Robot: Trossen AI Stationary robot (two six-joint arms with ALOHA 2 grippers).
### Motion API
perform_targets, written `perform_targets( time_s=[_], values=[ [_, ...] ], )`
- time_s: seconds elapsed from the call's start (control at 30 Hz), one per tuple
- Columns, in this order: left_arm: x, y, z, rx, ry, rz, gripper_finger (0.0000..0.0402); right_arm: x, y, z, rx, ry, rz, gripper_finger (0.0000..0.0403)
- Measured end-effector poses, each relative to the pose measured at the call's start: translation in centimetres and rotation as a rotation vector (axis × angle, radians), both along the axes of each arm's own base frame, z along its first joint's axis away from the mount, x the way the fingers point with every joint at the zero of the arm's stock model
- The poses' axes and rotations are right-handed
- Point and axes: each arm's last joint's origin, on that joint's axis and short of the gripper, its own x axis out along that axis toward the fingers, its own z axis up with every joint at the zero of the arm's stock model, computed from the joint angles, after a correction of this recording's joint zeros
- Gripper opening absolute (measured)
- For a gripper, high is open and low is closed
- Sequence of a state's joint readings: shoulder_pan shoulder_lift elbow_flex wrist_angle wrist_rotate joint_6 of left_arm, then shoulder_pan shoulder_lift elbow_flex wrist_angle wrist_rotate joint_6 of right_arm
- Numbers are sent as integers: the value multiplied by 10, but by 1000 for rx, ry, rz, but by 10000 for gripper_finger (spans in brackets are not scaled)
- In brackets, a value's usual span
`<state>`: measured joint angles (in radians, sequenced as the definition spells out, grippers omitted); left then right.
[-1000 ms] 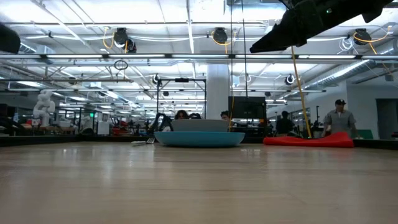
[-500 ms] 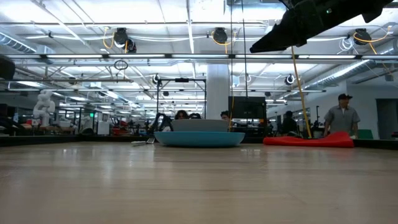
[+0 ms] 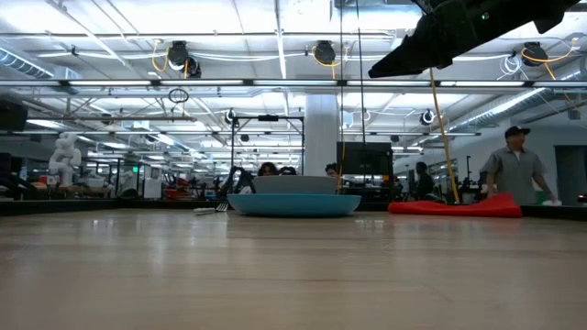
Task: Pick and place plate/cup/fork/spoon on tray
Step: Put the yellow spoon into the grey bowl
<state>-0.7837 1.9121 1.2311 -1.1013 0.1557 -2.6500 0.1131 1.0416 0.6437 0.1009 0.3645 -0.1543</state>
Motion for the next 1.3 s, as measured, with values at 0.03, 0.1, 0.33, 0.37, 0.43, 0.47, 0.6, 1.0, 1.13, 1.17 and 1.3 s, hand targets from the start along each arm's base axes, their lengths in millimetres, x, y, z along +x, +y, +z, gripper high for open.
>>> perform_targets(
  time_s=[0.03, 0.1, 0.33, 0.37, 0.43, 0.47, 0.6, 1.0, 1.13, 1.17, 1.3],
  values=[
    [0, 0, -1, -2, 1, -1, 113, 0, 0, 0, 0, 0, 0, 279],
    [-2, 1, -4, -13, 18, 3, 91, 0, 0, 0, 0, 0, 0, 279],
    [-6, 3, -11, -47, 38, 12, 52, 0, 0, 0, 2, 0, -1, 279],
    [-6, 3, -11, -45, 35, 12, 54, 0, 0, 0, 3, 0, -1, 279],
    [-5, 4, -11, -37, 25, 10, 63, 0, 0, 0, 3, 0, -1, 279],
    [-5, 4, -11, -35, 23, 11, 70, 0, 0, 0, 3, 0, -1, 279],
    [-4, 5, -13, -20, 12, 11, 104, 0, 0, 0, 3, 0, -1, 279],
    [-6, 7, -16, 14, -15, 14, 112, 0, 0, 0, 3, 0, -1, 279],
    [-3, 7, -17, 33, -70, -21, 90, 0, 0, 0, 3, 0, -2, 279],
    [-3, 7, -17, 37, -78, -29, 84, 0, 0, 0, 3, 0, -1, 279],
    [-3, 6, -17, 50, -95, -59, 64, 0, 0, 0, 4, 0, -1, 279]
  ],
)
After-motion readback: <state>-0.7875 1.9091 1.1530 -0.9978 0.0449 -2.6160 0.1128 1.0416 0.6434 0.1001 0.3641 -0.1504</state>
